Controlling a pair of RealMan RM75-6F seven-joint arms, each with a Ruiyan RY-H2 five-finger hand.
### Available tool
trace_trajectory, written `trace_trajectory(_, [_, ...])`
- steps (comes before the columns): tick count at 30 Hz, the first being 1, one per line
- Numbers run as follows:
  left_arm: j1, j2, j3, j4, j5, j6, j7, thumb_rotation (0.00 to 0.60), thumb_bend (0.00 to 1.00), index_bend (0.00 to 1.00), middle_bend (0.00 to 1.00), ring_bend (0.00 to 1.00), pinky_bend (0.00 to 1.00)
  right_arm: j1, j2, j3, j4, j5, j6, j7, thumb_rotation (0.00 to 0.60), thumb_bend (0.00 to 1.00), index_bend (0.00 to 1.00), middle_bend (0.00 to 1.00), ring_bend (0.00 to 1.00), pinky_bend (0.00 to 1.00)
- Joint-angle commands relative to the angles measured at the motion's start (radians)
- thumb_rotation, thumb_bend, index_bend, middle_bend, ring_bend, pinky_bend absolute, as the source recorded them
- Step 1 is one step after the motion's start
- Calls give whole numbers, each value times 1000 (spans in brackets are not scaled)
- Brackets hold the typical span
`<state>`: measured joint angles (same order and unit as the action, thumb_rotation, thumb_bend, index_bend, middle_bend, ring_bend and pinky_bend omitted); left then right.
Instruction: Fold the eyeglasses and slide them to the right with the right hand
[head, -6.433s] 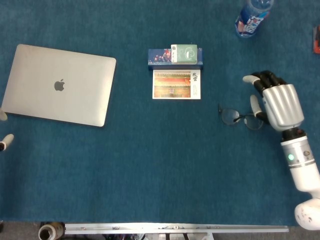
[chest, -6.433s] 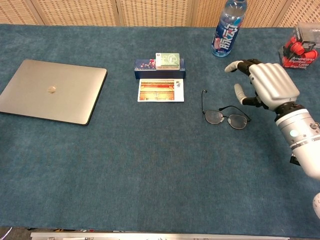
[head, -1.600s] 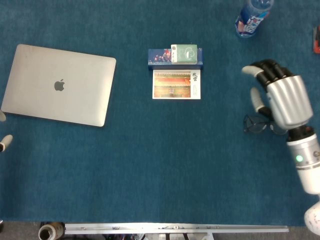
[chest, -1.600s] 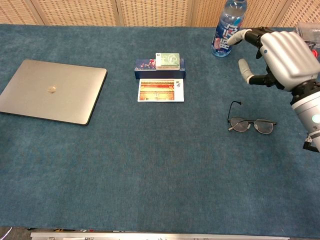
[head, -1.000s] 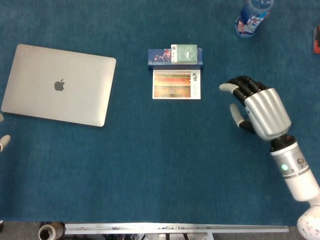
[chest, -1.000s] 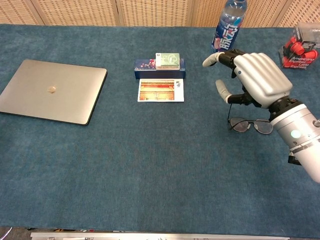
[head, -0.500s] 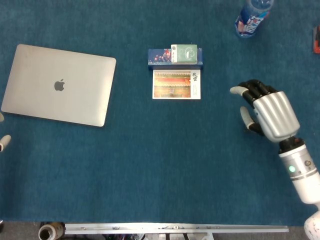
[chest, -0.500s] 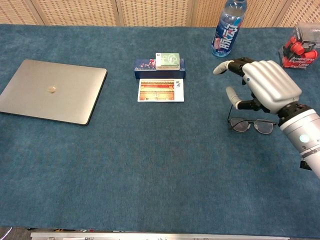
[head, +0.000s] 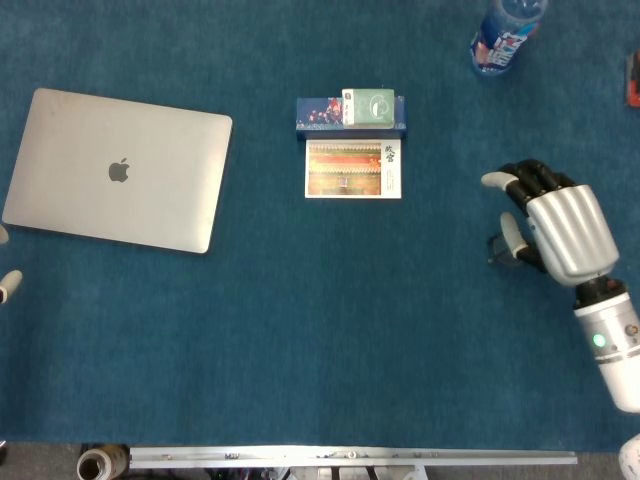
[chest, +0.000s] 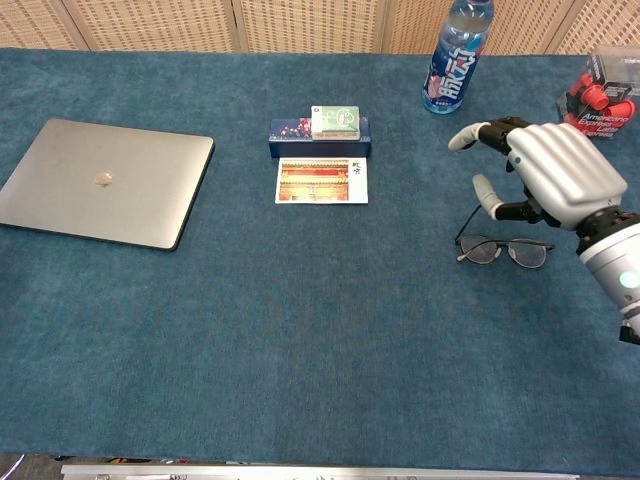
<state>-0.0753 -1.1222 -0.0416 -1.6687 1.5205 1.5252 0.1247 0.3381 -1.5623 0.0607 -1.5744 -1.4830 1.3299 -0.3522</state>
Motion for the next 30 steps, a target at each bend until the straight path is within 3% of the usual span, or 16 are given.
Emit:
trace_trajectory(1, [-1,0,0,-1,-1,-2,3,600,0,505,477,353,538,-7,7,-1,-5,6,4,-5,600,497,311,321,239,450])
trace_trajectory(30, [-5,0,2,-10,0,-9,16,600,0,505,477,353,538,-88,47,-17,3,79,30,-26,600,498,311,322,239,450])
